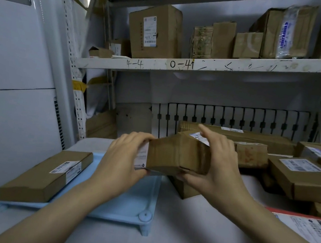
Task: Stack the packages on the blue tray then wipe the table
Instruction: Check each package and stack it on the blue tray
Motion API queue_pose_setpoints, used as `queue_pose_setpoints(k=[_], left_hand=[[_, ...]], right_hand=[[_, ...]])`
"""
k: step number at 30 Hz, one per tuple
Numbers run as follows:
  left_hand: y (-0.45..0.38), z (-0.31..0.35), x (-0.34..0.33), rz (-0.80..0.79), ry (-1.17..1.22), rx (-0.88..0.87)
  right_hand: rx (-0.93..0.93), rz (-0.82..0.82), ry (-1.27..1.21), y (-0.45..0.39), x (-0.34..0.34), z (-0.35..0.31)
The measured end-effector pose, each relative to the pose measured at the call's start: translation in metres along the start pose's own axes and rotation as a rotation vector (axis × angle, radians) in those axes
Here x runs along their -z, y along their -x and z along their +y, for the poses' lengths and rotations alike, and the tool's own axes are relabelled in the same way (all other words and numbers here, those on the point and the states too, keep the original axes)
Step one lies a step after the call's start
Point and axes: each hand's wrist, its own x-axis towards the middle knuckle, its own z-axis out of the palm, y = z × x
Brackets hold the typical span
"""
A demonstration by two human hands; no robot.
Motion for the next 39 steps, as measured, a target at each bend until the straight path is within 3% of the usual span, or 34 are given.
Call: queue_pose_setpoints(k=[5, 14, 18, 28, 35, 39], left_hand=[[0.006, -0.012, 0.002, -0.014, 0.276, 0.119], [0.006, -0.015, 0.011, -0.019, 0.407, 0.169], [0.007, -0.016, 0.011, 0.029, 0.440, 0.188], [0.003, -0.011, 0.019, 0.128, 0.635, 0.221], [0.001, 0.006, 0.029, 0.268, 0.313, 0.078], [-0.003, 0.010, 0.033, 0.220, 0.197, -0.076]], right_hand=[[-0.134, -0.043, -0.142, 0.004, -0.007, 0.009], [-0.152, -0.126, -0.525, 0.001, -0.011, -0.004], [-0.144, -0.139, -0.540, 0.000, -0.009, -0.010], [-0.126, 0.003, -0.449, -0.013, -0.006, -0.020], [-0.052, 0.067, -0.259, -0.018, -0.006, -0.025], [-0.010, 0.060, -0.095, -0.017, -0.004, -0.027]])
